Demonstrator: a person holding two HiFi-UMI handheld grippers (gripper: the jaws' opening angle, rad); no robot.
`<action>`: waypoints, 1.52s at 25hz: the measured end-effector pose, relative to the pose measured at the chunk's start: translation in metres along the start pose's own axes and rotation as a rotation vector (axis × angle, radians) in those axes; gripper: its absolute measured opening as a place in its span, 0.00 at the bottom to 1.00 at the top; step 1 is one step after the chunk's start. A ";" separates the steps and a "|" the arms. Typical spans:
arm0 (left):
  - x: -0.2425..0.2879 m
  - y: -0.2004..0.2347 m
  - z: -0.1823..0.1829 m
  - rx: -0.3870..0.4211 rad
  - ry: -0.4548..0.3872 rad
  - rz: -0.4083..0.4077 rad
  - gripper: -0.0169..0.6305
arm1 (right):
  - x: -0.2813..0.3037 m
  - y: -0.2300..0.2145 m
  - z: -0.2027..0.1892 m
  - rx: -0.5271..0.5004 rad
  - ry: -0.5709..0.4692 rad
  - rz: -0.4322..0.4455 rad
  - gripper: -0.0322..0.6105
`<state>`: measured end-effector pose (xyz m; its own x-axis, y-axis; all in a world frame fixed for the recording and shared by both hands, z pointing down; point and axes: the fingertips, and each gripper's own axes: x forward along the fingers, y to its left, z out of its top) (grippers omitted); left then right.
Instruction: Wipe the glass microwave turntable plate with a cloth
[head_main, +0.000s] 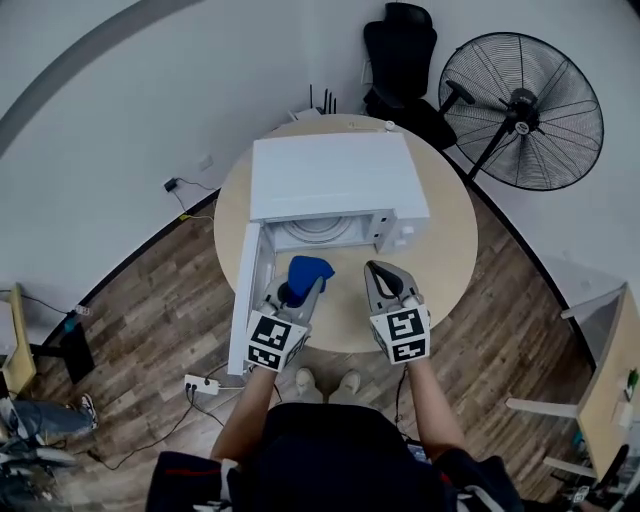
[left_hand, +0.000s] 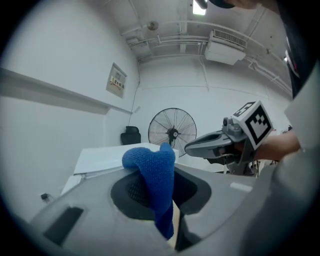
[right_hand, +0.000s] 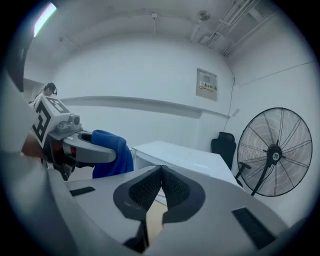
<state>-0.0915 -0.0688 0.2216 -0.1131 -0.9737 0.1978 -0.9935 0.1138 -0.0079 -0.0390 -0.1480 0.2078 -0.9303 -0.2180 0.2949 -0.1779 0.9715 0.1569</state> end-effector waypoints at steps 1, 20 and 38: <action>-0.004 0.001 0.010 0.018 -0.015 0.003 0.11 | -0.004 -0.002 0.012 -0.005 -0.025 -0.010 0.07; -0.055 0.022 0.134 0.197 -0.230 0.103 0.11 | -0.042 -0.015 0.116 -0.065 -0.253 -0.104 0.07; -0.047 0.028 0.123 0.222 -0.181 0.143 0.11 | -0.030 -0.023 0.108 -0.053 -0.235 -0.093 0.07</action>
<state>-0.1158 -0.0445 0.0912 -0.2323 -0.9726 0.0016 -0.9441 0.2251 -0.2410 -0.0419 -0.1540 0.0931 -0.9610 -0.2720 0.0506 -0.2545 0.9409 0.2237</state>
